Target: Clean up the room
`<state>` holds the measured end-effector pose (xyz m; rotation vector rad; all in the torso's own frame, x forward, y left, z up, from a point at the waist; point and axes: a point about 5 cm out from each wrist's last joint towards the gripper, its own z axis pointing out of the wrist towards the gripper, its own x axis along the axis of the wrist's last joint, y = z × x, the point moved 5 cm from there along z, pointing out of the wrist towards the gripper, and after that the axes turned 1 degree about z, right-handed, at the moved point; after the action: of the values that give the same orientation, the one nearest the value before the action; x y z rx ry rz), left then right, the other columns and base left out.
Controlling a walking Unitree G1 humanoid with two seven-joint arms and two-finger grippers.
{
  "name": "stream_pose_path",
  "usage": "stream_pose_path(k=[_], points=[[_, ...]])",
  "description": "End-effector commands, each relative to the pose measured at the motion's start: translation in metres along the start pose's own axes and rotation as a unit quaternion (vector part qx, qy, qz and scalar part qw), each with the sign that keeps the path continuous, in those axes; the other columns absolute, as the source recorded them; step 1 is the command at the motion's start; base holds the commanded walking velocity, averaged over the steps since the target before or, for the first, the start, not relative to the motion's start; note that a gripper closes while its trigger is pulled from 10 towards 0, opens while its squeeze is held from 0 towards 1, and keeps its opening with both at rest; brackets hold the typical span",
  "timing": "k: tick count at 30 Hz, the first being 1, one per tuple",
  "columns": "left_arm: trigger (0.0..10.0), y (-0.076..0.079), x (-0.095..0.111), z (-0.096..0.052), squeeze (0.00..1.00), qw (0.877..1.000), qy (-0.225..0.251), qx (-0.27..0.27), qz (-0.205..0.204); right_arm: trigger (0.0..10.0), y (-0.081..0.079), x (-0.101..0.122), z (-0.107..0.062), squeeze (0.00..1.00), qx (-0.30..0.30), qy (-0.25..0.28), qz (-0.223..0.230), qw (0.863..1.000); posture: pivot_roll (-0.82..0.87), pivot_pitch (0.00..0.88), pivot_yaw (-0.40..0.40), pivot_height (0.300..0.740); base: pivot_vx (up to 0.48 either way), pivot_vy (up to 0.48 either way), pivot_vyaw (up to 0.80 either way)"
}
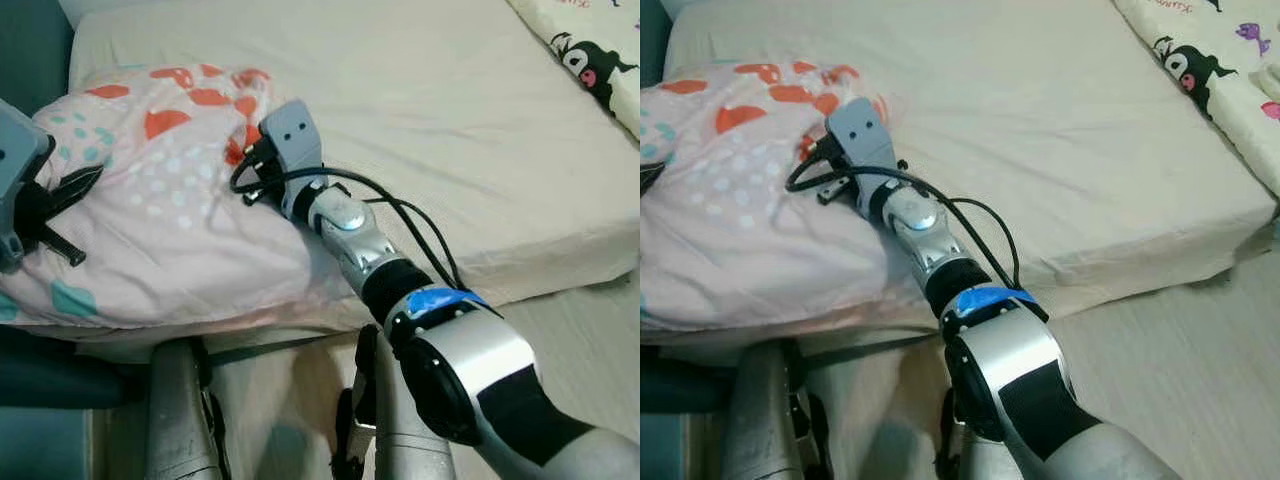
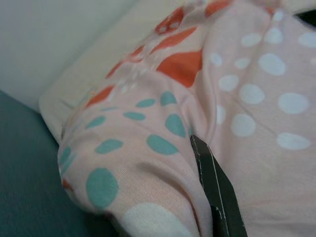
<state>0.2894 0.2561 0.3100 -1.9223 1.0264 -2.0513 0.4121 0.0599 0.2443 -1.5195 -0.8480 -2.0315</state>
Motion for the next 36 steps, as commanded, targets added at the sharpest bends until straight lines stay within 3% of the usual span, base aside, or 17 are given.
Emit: stream_pose_path(k=[1,4,6,7,8,10,12,17,22,26,28,36], points=[[10.0,0.003,0.035,-0.007,0.00,0.998,0.061,-0.023,0.023,10.0,-0.053,0.034,0.019,0.00,0.078,0.067,-0.001,0.995,0.16,0.261,-0.079,0.539,0.000,0.000,0.00],[10.0,-0.002,0.040,-0.010,0.00,0.997,0.072,-0.018,0.019,10.0,-0.054,0.036,0.018,0.00,0.081,0.073,-0.003,0.994,0.16,0.261,-0.079,0.539,0.000,0.000,0.00],[10.0,0.003,0.045,-0.010,0.00,0.996,0.087,-0.027,-0.012,10.0,-0.056,0.031,0.019,0.00,0.080,0.063,-0.005,0.995,0.17,0.257,-0.085,0.539,0.000,0.000,0.00],[10.0,0.021,0.032,-0.006,0.00,0.997,0.063,-0.054,-0.012,10.0,-0.059,0.009,0.016,0.00,0.075,0.016,-0.010,0.997,0.17,0.255,-0.087,0.539,0.000,0.000,0.00],[10.0,0.021,0.032,-0.006,0.00,0.997,0.063,-0.054,-0.012,10.0,-0.059,0.009,0.016,0.00,0.075,0.016,-0.010,0.997,0.17,0.255,-0.087,0.539,0.000,0.000,0.00],[10.0,0.064,-0.005,0.001,0.00,0.994,0.001,-0.105,-0.015,10.0,-0.060,-0.043,-0.001,0.00,0.064,-0.078,-0.011,0.995,0.17,0.255,-0.088,0.539,0.000,0.000,0.00],[10.0,0.088,-0.030,0.003,0.00,0.991,-0.038,-0.125,-0.027,10.0,-0.055,-0.074,-0.017,0.00,0.049,-0.126,-0.009,0.991,0.16,0.256,-0.086,0.539,0.000,0.000,0.00],[10.0,0.104,-0.045,0.004,0.00,0.989,-0.055,-0.135,-0.033,10.0,-0.046,-0.095,-0.032,0.00,0.031,-0.157,-0.008,0.987,0.16,0.257,-0.086,0.539,0.000,0.000,0.00],[10.0,0.088,-0.069,0.041,0.00,1.000,-0.017,-0.001,-0.012,10.0,-0.018,-0.114,-0.050,0.00,-0.054,-0.178,0.009,0.982,0.15,0.257,-0.091,0.539,0.000,0.000,0.00],[10.0,0.085,-0.071,0.046,0.00,1.000,-0.011,0.016,-0.016,10.0,-0.015,-0.113,-0.051,0.00,-0.067,-0.175,0.012,0.982,0.15,0.257,-0.091,0.539,0.000,0.000,0.00],[10.0,0.078,-0.070,0.066,0.00,0.999,0.006,0.042,-0.003,10.0,-0.012,-0.105,-0.046,0.00,-0.094,-0.155,0.033,0.983,0.14,0.262,-0.077,0.539,0.000,0.000,0.00],[10.0,0.068,-0.084,0.066,0.00,0.998,-0.031,0.048,0.005,10.0,-0.016,-0.100,-0.042,0.00,-0.097,-0.145,0.036,0.984,0.14,0.262,-0.074,0.539,0.000,0.000,0.00]])
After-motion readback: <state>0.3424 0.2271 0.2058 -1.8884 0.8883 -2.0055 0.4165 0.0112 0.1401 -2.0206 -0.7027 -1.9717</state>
